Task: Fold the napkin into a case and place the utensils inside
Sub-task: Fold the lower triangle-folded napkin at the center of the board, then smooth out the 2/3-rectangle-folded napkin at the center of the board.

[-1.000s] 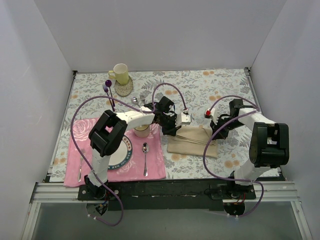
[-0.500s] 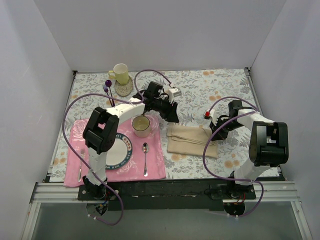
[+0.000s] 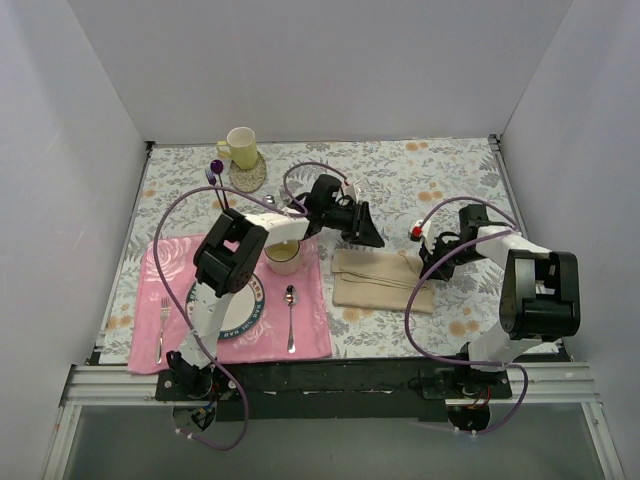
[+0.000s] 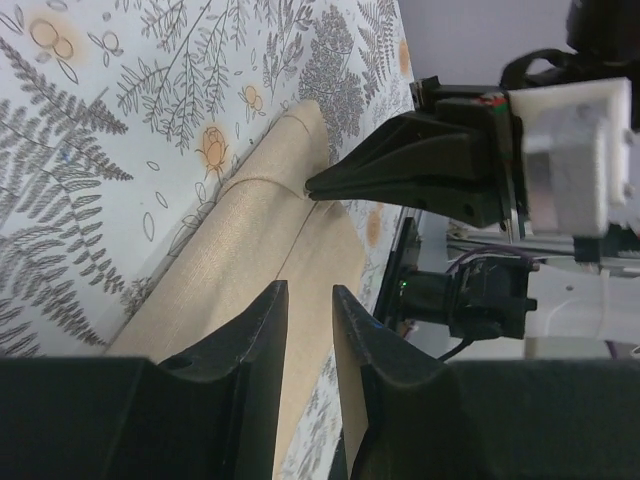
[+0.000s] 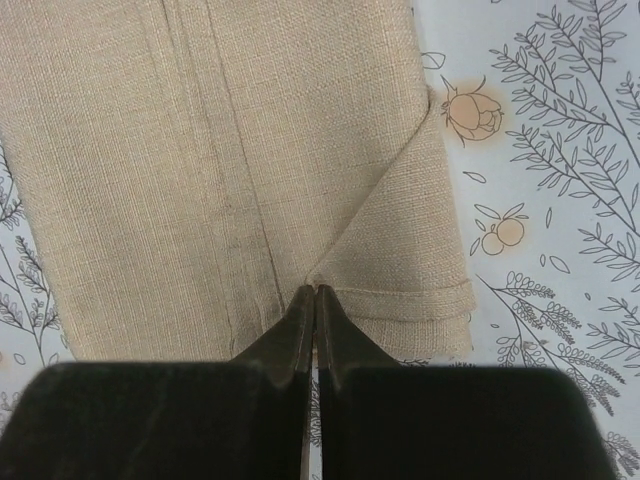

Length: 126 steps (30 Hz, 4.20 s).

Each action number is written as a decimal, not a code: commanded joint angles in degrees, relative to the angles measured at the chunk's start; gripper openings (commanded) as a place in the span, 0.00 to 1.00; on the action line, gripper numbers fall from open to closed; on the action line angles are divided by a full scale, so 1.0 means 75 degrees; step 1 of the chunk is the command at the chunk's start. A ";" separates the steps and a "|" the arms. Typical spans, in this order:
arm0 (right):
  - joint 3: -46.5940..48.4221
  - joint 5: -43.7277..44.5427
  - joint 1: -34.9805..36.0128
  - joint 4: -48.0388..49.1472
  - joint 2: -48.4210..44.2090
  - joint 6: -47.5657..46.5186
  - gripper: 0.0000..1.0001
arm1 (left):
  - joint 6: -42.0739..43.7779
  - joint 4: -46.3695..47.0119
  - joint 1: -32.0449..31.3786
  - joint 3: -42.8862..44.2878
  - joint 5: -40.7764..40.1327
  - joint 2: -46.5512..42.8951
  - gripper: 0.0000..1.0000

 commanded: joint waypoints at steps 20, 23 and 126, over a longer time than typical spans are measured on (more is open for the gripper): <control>-0.1069 0.0407 0.0036 0.0944 -0.0979 -0.1757 0.01 | -0.2383 0.1034 -0.1451 0.1870 -0.1416 0.2058 0.22; -0.1046 0.0290 0.0036 0.0839 -0.1202 -0.1688 0.02 | -0.1786 0.0027 -0.1568 0.2001 -0.1824 0.2305 0.20; 0.1568 -0.2051 -0.2132 -0.1540 0.1811 0.6785 0.19 | -0.0848 -0.2003 -0.1686 0.2716 -0.2354 0.2692 0.00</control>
